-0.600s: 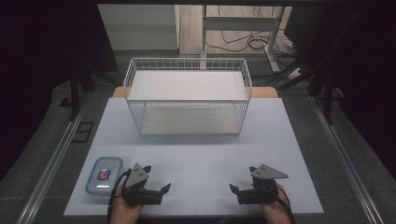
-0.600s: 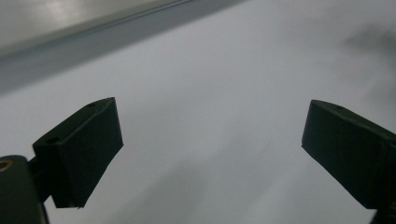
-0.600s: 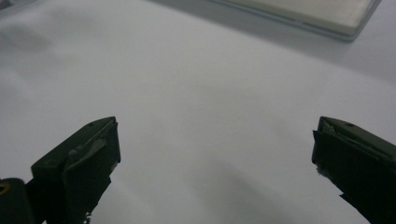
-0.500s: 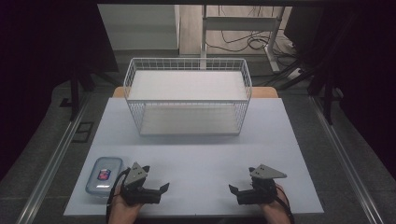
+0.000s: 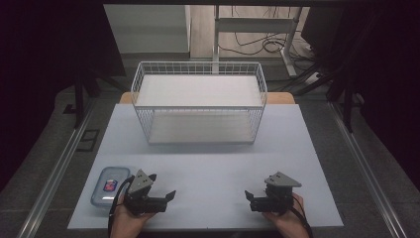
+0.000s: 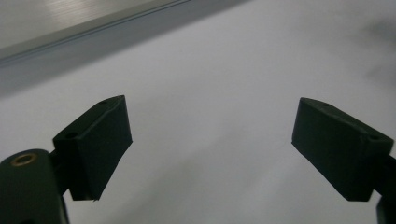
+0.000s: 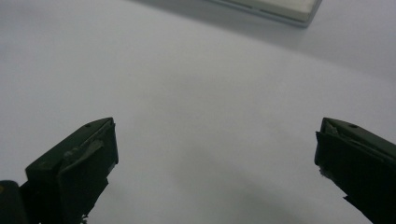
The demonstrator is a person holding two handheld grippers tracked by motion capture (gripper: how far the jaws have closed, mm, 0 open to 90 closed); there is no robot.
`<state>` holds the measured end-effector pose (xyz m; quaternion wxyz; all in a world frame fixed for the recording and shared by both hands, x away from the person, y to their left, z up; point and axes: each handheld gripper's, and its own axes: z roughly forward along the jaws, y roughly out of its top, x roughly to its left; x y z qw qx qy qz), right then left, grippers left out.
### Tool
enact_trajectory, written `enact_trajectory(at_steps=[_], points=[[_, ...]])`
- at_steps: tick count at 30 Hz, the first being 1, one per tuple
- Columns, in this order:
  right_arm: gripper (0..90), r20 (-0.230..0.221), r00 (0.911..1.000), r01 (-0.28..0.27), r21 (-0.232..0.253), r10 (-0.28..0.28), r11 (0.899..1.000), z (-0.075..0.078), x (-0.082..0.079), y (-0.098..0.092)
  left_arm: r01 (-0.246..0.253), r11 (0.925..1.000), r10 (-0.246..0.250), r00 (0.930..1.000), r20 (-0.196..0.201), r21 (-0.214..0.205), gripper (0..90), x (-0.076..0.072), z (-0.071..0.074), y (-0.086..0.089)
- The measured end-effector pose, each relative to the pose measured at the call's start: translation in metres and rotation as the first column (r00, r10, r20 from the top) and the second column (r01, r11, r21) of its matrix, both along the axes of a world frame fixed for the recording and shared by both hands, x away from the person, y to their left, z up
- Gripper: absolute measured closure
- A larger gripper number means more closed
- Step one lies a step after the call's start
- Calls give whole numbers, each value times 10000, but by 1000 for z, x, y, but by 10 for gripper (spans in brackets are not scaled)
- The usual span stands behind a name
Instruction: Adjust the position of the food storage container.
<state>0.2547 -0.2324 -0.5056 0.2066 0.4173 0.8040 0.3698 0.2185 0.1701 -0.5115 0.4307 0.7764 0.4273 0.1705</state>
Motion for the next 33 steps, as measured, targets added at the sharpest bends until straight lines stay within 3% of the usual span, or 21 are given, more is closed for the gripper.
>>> enact_trajectory(at_steps=[3,4,9,11,12,15,18,19,20,21,24,27,29,30,31,32,33], points=[[0,-238,9995,-201,320,209,9993,3,0,-1,-52,10000,52,10000,53,82,143,1,3,2],[0,-272,9993,-227,503,241,9985,6,-1,-1,-62,9999,61,10000,52,137,187,0,5,5],[0,-218,9994,-255,487,265,9985,9,-3,-2,109,9998,-110,9999,60,186,379,0,13,12],[8,-261,9993,-267,536,281,9982,10,-3,-2,-101,9999,101,9999,52,74,451,1,17,18],[38,-254,9989,-377,620,393,9974,11,-3,-2,-430,9990,430,9991,28,-82,484,2,21,25],[56,-203,9989,-398,614,412,9973,12,-3,-3,-755,9971,755,9970,161,43,588,2,25,34],[89,-194,9989,-404,608,417,9973,12,-3,-3,-1199,9928,1199,9928,82,27,682,3,30,55],[89,-194,9989,-404,608,417,9973,12,-3,-3,-1199,9928,1199,9928,82,27,714,3,30,55],[109,-213,9987,-450,632,465,9970,12,-2,-4,-1403,9901,1403,9901,18,-95,750,4,32,69],[109,-213,9987,-450,632,465,9970,12,-2,-4,-1403,9901,1403,9901,18,-95,774,4,32,69],[153,-327,9970,-678,525,696,9963,11,-1,-4,-1936,9811,1936,9809,159,-8,859,4,34,96],[161,-402,9963,-739,568,763,9956,10,1,-4,-2222,9750,2223,9748,182,-88,900,4,32,109],[161,-407,9962,-751,576,775,9955,10,1,-4,-2734,9611,2738,9618,49,-380,900,4,26,130],[162,-412,9962,-741,571,765,9956,10,1,-4,-2877,9566,2880,9576,-5,-465,900,5,24,137],[162,-412,9962,-741,571,765,9956,10,1,-4,-2877,9566,2880,9576,-5,-465,900,5,24,137],[168,-420,9960,-763,560,787,9955,10,1,-4,-3203,9461,3204,9473,-58,-489,900,4,21,150],[168,-420,9960,-763,560,787,9955,10,1,-4,-3203,9461,3204,9473,-58,-489,900,4,21,150]])
